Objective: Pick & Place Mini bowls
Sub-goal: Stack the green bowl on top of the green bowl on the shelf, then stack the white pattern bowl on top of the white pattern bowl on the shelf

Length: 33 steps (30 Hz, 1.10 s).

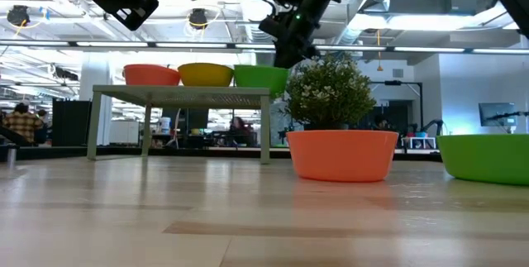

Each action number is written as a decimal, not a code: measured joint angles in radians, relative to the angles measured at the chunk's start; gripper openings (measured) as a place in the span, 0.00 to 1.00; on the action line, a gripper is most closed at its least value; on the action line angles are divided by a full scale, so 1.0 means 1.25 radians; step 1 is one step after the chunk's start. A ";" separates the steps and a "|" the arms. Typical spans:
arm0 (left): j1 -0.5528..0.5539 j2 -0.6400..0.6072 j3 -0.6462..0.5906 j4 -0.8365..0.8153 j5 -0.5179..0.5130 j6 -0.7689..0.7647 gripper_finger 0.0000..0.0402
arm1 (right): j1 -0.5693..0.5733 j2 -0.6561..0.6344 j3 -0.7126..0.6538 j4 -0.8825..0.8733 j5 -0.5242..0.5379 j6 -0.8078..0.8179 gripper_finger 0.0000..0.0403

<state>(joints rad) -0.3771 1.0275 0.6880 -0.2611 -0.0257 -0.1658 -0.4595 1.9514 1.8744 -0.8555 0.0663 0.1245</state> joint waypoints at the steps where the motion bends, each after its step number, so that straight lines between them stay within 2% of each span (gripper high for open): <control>1: 0.000 0.000 0.000 0.000 0.000 0.000 0.22 | 0.000 0.000 0.000 0.000 0.001 0.000 0.06; 10: 0.000 0.000 0.000 0.000 0.000 0.000 0.22 | -0.007 0.000 0.000 0.000 0.001 -0.003 0.18; 19: 0.000 0.000 0.000 0.000 0.000 -0.001 0.22 | 0.006 -0.002 0.071 -0.011 -0.056 -0.003 0.21; 27: 0.000 0.000 0.000 0.000 0.000 -0.039 0.22 | 0.070 -0.002 0.187 -0.011 -0.056 -0.087 0.21; 33: -0.004 0.000 0.000 0.000 0.009 -0.058 0.22 | 0.153 -0.002 0.273 -0.070 -0.056 -0.177 0.21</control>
<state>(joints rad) -0.3820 1.0275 0.6880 -0.2608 -0.0140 -0.2388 -0.2678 1.9484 2.2155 -0.9429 -0.0040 -0.0961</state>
